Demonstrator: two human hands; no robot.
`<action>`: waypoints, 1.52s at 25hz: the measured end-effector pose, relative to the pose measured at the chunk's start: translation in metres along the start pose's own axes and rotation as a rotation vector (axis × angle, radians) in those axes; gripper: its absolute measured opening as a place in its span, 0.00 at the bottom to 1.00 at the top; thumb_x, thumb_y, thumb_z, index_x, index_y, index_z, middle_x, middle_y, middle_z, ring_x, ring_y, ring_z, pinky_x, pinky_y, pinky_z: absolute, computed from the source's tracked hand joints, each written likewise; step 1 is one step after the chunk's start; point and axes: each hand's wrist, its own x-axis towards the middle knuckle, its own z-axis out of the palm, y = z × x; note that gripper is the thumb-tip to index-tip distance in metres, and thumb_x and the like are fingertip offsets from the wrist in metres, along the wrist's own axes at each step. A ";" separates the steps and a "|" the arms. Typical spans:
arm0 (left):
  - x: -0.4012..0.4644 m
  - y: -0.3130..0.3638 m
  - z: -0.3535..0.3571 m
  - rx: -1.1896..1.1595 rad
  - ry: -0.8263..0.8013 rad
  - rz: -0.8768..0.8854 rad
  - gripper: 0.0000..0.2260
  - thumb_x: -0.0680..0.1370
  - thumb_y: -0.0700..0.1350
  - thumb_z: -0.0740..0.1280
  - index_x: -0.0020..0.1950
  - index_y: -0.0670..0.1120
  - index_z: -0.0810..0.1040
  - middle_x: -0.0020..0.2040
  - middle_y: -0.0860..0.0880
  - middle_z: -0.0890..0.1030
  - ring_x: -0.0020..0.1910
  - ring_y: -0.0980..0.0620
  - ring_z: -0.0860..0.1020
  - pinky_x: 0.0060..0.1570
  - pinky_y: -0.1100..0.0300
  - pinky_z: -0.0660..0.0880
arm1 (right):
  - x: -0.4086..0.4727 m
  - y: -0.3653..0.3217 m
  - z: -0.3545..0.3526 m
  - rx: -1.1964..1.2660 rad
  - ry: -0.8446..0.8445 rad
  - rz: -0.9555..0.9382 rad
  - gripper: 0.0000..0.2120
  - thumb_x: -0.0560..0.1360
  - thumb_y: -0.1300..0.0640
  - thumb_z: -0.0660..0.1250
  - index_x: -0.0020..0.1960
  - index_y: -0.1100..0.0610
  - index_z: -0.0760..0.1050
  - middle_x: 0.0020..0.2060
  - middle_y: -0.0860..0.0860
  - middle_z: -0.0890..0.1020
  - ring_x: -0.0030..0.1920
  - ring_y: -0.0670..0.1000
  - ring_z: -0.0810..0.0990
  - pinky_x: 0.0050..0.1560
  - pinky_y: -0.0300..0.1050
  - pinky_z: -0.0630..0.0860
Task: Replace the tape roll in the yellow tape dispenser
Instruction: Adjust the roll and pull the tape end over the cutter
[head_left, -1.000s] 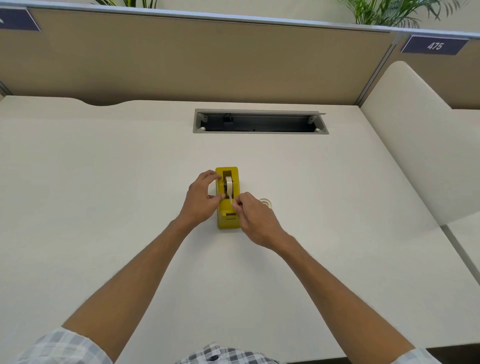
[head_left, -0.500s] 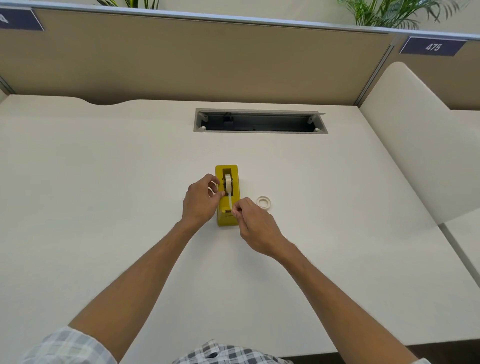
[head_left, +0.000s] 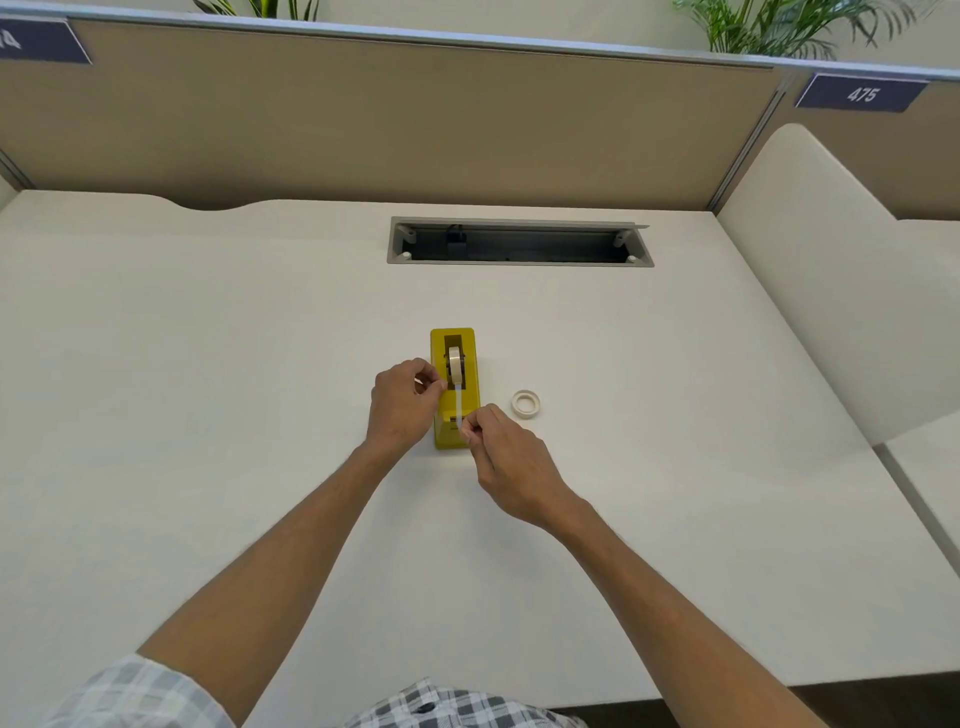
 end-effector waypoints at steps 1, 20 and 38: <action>-0.001 0.000 0.000 -0.007 0.004 0.000 0.02 0.76 0.43 0.68 0.45 0.46 0.80 0.41 0.52 0.80 0.39 0.54 0.78 0.41 0.63 0.72 | 0.000 0.000 0.000 0.001 0.000 0.003 0.10 0.84 0.52 0.52 0.52 0.56 0.69 0.49 0.51 0.76 0.40 0.56 0.76 0.42 0.55 0.75; -0.015 0.003 -0.001 -0.011 0.005 -0.038 0.04 0.74 0.42 0.72 0.48 0.44 0.81 0.47 0.48 0.83 0.44 0.51 0.80 0.46 0.56 0.78 | -0.013 -0.004 0.005 0.014 -0.015 0.012 0.08 0.84 0.53 0.52 0.51 0.55 0.67 0.44 0.49 0.73 0.37 0.54 0.74 0.39 0.52 0.72; -0.023 0.016 -0.005 -0.308 -0.138 -0.381 0.11 0.75 0.49 0.70 0.38 0.43 0.84 0.36 0.54 0.80 0.37 0.61 0.75 0.37 0.64 0.68 | -0.025 -0.003 0.009 0.078 0.024 0.014 0.08 0.83 0.53 0.52 0.50 0.54 0.67 0.44 0.50 0.74 0.36 0.53 0.72 0.38 0.51 0.72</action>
